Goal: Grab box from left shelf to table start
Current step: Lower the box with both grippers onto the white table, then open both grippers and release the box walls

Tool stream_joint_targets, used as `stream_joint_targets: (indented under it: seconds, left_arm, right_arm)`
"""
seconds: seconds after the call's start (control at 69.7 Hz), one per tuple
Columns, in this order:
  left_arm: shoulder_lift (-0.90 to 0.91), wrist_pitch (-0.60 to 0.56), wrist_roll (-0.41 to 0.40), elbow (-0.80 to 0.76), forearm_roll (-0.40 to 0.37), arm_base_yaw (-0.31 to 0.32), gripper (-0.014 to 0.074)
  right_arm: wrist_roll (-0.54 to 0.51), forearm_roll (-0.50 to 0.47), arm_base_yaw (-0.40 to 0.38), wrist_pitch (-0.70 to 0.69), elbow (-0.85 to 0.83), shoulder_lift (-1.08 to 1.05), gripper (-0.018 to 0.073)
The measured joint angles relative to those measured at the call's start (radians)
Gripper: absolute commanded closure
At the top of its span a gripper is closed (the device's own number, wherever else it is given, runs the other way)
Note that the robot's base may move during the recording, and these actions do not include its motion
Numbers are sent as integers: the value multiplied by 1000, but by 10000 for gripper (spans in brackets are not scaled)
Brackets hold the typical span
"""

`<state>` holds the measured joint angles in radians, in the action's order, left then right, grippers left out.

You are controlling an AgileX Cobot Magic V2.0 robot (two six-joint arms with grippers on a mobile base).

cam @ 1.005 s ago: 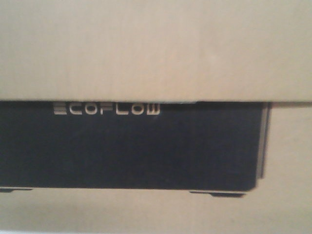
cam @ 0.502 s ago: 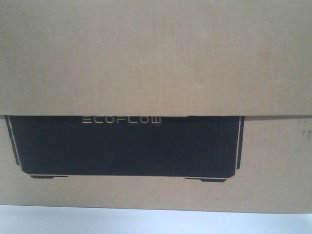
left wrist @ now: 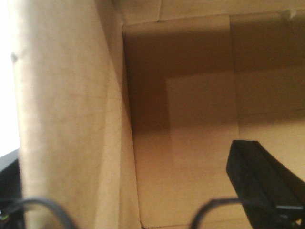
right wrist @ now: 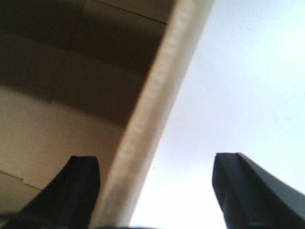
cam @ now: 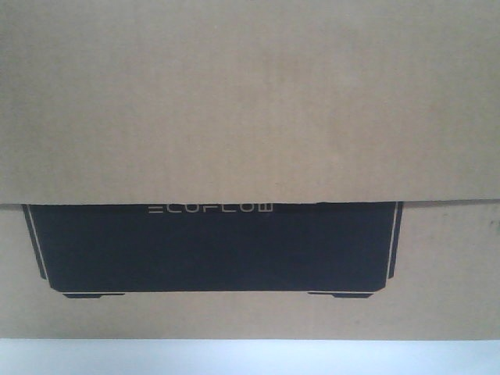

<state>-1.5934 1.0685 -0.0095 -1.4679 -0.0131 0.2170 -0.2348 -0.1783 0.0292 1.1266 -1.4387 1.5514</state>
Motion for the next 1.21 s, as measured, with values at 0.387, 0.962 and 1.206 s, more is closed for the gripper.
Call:
stream_joint_targets:
  seconds: [0.387, 0.962, 1.206]
  left_arm:
    - [126, 61, 9, -121, 52, 2, 29]
    - [774, -43, 9, 169, 164, 2, 693]
    - [1027, -244, 3, 539, 205, 2, 695]
  right_arm:
    - [56, 11, 0, 19, -113, -92, -22]
    - [71, 13, 0, 3, 10, -457, 506]
    - [71, 17, 0, -270, 407, -691, 506]
